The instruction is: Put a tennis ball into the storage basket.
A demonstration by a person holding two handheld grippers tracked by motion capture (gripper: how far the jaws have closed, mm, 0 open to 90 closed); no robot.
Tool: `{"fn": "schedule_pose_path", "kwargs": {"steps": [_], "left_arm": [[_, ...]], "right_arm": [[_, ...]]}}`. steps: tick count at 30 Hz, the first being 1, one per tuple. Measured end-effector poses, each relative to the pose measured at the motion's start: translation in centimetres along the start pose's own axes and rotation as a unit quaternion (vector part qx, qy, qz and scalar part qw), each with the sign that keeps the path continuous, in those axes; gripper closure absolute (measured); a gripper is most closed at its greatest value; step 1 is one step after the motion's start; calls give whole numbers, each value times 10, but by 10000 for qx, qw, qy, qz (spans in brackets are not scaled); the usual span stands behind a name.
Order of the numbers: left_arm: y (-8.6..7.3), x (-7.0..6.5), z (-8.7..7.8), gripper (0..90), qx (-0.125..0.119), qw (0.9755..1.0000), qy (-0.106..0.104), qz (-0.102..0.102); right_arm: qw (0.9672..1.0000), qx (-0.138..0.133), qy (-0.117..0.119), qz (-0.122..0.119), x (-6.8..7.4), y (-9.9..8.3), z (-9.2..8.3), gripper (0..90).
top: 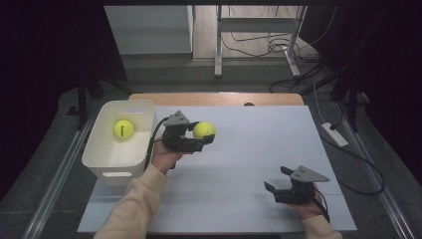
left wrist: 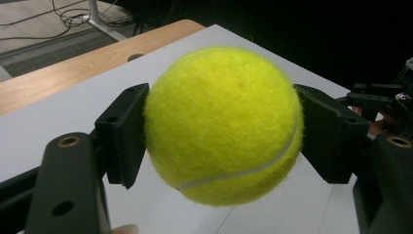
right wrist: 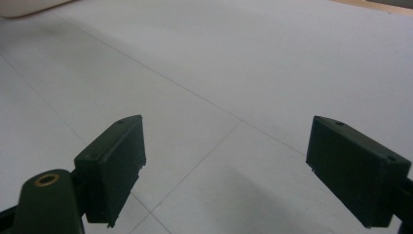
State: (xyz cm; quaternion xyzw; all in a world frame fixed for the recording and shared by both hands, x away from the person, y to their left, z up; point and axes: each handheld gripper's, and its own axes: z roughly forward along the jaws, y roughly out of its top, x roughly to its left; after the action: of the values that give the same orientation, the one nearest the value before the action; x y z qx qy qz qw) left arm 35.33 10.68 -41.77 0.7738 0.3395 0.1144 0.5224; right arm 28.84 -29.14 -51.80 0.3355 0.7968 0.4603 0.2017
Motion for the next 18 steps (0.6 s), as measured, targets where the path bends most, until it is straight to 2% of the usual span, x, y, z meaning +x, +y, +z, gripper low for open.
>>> {"fn": "schedule_pose_path", "kwargs": {"steps": [18], "left_arm": [[16, 2, -24, 272, -221, 9996, 192, 10]], "right_arm": [[10000, -5, -12, 7, 0, 0, 0, 144]]}}
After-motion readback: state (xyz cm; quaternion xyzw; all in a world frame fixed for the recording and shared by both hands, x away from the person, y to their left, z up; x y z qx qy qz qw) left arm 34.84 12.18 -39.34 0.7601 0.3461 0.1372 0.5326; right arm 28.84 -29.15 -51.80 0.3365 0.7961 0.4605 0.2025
